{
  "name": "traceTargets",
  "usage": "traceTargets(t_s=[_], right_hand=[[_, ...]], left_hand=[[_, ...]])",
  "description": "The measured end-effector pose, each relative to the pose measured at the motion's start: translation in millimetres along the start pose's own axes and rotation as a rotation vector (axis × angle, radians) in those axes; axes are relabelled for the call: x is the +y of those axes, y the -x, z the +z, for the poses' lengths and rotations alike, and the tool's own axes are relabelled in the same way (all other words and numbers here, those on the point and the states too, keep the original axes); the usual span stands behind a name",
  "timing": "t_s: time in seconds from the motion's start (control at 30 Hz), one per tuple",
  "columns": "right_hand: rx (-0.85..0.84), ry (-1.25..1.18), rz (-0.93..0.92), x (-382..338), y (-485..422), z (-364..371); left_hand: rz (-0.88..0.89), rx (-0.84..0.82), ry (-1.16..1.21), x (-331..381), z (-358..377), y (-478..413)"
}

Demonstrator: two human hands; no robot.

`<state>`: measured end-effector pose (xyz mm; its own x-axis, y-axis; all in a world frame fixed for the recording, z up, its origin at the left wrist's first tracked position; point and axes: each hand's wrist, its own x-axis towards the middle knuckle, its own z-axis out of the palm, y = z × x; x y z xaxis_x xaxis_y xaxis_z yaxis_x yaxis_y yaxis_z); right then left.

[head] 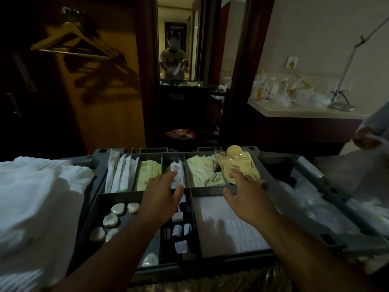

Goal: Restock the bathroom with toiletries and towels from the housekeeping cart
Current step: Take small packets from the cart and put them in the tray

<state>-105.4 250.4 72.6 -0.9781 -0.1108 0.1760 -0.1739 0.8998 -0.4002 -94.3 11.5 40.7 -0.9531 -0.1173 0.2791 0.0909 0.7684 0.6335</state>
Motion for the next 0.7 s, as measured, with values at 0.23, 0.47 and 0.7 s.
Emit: traceTargets(t_s=[0.23, 0.47, 0.7], right_hand=[[-0.063, 0.033, 0.038, 24.0, -57.3, 36.3], [-0.090, -0.073, 0.034, 37.9, -115.7, 60.0], [-0.098, -0.285, 0.054, 49.0, -156.3, 94.3]], left_hand=[[-0.079, -0.033, -0.006, -34.9, 36.3, -36.7], [-0.117, -0.016, -0.008, -41.9, 60.8, -75.4], [-0.178, -0.002, 0.062, -42.7, 98.8, -108.6]])
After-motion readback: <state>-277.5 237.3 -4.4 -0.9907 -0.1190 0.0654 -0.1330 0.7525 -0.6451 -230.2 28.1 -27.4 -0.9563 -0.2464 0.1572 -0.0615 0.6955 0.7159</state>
